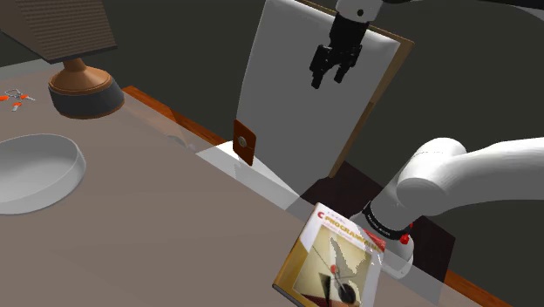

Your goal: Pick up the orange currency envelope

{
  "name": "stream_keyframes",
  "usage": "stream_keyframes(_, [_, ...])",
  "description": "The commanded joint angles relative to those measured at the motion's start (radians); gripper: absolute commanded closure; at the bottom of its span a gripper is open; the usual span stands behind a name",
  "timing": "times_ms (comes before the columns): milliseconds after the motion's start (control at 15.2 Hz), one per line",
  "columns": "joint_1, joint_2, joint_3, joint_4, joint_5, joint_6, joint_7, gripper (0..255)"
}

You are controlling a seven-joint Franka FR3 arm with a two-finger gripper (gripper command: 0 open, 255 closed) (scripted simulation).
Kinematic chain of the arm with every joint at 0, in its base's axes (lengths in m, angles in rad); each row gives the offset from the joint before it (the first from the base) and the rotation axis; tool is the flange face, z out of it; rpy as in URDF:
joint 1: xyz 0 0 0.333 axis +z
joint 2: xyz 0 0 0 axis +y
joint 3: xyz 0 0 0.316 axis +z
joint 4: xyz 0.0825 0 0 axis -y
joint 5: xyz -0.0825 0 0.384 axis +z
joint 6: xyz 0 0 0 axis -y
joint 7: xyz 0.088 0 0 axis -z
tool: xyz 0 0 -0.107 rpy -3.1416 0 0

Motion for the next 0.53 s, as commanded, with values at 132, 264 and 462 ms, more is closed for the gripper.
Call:
stream_keyframes(132, [0.002, 0.047, 0.000, -0.024, 0.001, 0.071, -0.009, 0])
stream_keyframes(264, [0.005, 0.100, 0.000, -0.042, 0.003, 0.141, -0.018, 0])
stream_keyframes(462, [0.008, 0.189, 0.000, -0.059, 0.005, 0.246, -0.032, 0])
